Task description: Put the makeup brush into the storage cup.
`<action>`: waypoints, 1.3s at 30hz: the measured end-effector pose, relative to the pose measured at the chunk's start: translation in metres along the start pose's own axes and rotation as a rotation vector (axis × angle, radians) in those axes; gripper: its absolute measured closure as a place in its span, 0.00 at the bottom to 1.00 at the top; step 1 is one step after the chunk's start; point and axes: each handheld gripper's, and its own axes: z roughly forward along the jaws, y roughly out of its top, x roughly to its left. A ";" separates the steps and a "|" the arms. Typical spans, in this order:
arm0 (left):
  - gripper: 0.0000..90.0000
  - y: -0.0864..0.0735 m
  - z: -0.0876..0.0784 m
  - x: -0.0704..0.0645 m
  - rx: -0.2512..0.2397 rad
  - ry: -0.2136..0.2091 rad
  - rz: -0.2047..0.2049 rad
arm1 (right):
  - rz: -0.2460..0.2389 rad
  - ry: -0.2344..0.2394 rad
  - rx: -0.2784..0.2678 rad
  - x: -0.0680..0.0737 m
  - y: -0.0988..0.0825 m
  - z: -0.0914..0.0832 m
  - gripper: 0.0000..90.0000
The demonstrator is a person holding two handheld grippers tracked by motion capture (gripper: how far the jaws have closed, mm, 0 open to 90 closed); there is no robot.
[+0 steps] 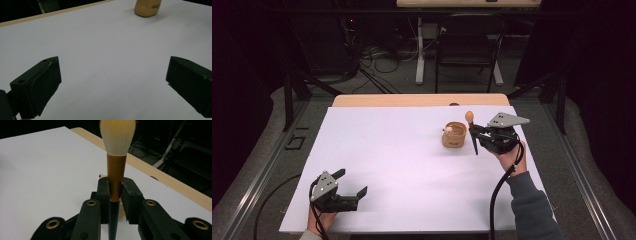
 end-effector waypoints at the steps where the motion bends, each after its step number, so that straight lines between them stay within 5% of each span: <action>1: 0.00 0.000 0.000 0.000 0.000 0.000 0.001 | 0.002 -0.002 -0.003 0.000 0.000 0.000 0.86; 39: 0.00 0.000 0.003 0.000 0.000 -0.006 -0.003 | 0.017 -0.071 -0.138 -0.001 0.026 -0.001 0.86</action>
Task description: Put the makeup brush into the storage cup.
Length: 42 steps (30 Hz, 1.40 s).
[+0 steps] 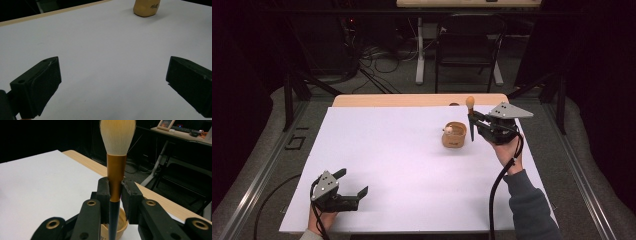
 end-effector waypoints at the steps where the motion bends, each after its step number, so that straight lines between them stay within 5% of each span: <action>1: 0.00 0.000 0.000 0.000 0.000 0.000 0.000 | 0.004 0.001 -0.008 0.000 0.001 0.000 0.86; 19: 0.00 0.000 0.001 -0.001 0.007 -0.007 0.003 | 0.027 -0.018 -0.134 -0.003 0.002 0.014 0.86; 42: 0.00 0.000 0.000 -0.001 0.005 -0.007 0.003 | 0.040 0.014 -0.162 -0.004 0.000 0.037 0.86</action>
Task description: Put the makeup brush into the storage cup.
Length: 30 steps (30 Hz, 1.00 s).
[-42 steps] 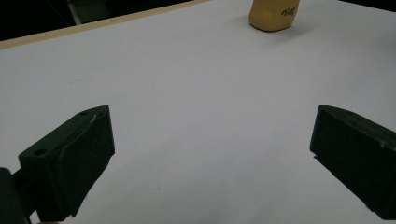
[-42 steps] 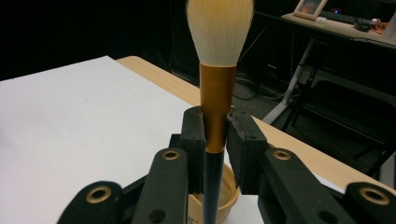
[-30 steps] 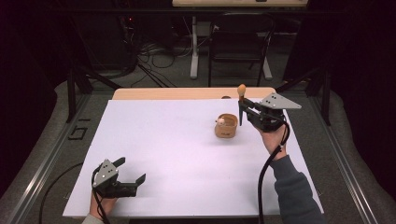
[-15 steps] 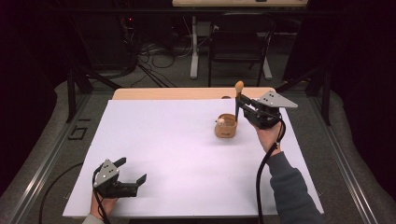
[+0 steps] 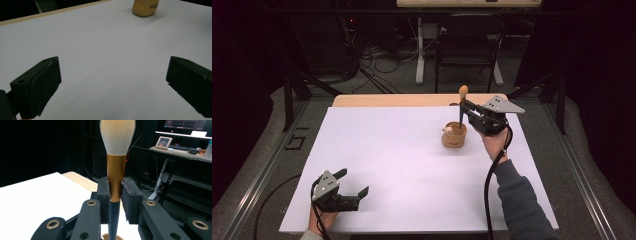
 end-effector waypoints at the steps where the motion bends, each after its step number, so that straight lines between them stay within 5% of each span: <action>1: 0.00 0.000 0.000 0.000 0.000 0.001 0.000 | 0.000 0.001 0.000 0.000 0.000 0.001 0.86; 30: 0.00 0.000 -0.002 0.001 0.001 0.009 -0.002 | 0.009 -0.004 0.044 -0.004 -0.016 0.025 0.86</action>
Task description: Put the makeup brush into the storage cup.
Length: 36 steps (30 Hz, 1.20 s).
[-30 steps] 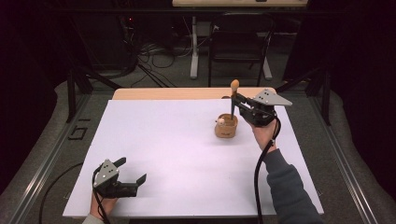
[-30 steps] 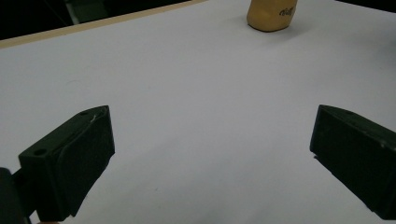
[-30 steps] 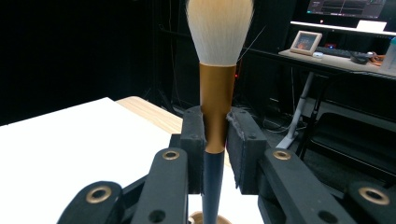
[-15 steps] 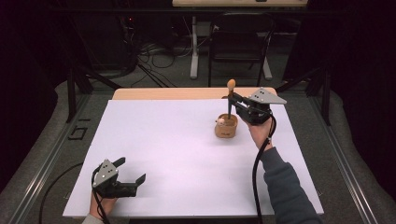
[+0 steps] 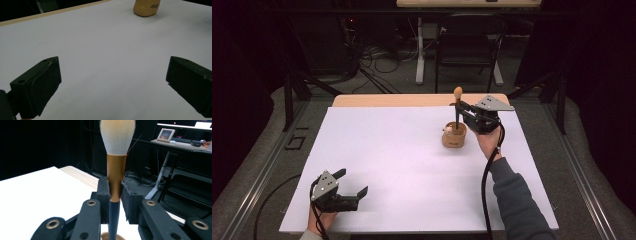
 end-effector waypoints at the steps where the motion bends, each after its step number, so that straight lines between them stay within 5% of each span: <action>1: 0.00 0.000 0.000 0.000 -0.001 0.000 -0.002 | -0.002 -0.001 0.005 0.000 -0.001 0.000 0.86; 36: 0.00 0.000 0.000 0.000 0.003 -0.004 0.001 | -0.012 -0.011 0.092 -0.003 -0.016 0.014 0.83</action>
